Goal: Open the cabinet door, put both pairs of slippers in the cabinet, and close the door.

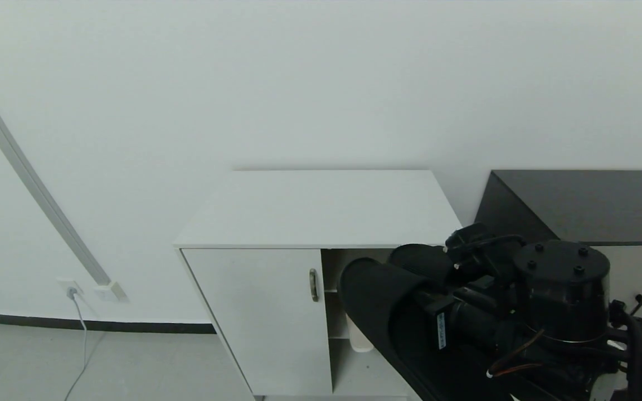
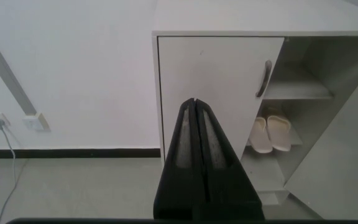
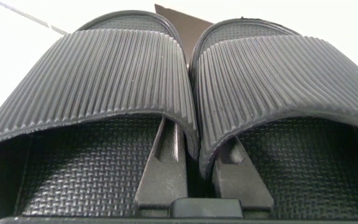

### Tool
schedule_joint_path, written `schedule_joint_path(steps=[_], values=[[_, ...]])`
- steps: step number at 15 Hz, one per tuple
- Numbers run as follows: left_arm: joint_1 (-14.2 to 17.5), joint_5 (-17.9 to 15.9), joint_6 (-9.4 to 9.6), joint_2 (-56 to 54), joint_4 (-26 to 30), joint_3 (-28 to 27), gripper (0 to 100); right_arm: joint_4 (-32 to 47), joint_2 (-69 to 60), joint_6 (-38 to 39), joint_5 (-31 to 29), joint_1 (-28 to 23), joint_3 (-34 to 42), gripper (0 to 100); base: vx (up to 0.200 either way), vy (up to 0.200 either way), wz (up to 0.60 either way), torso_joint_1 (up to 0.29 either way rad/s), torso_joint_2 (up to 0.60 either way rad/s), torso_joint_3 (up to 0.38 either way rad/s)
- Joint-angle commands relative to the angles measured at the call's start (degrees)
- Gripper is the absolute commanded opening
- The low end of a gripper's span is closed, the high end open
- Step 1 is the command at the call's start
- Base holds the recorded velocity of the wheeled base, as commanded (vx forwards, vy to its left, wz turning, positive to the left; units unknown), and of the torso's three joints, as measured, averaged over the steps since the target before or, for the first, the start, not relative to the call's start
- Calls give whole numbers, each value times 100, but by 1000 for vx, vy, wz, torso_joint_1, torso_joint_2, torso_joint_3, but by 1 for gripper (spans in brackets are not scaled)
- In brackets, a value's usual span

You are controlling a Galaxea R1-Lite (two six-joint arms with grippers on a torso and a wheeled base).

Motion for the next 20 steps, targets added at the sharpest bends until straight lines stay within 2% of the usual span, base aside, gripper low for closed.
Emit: schedule_joint_path(steps=[1, 12, 20], values=[[0, 2, 0, -1, 0, -1, 0, -3, 18, 2, -1, 15, -1, 0, 0, 0, 0, -168, 413, 227], [0, 2, -9, -1, 0, -1, 0, -55, 71, -42, 7, 50, 70, 0, 0, 0, 0, -218, 532, 308], [0, 2, 0, -1, 0, -1, 0, -108, 168, -42, 7, 50, 70, 0, 0, 0, 0, -168, 494, 323]])
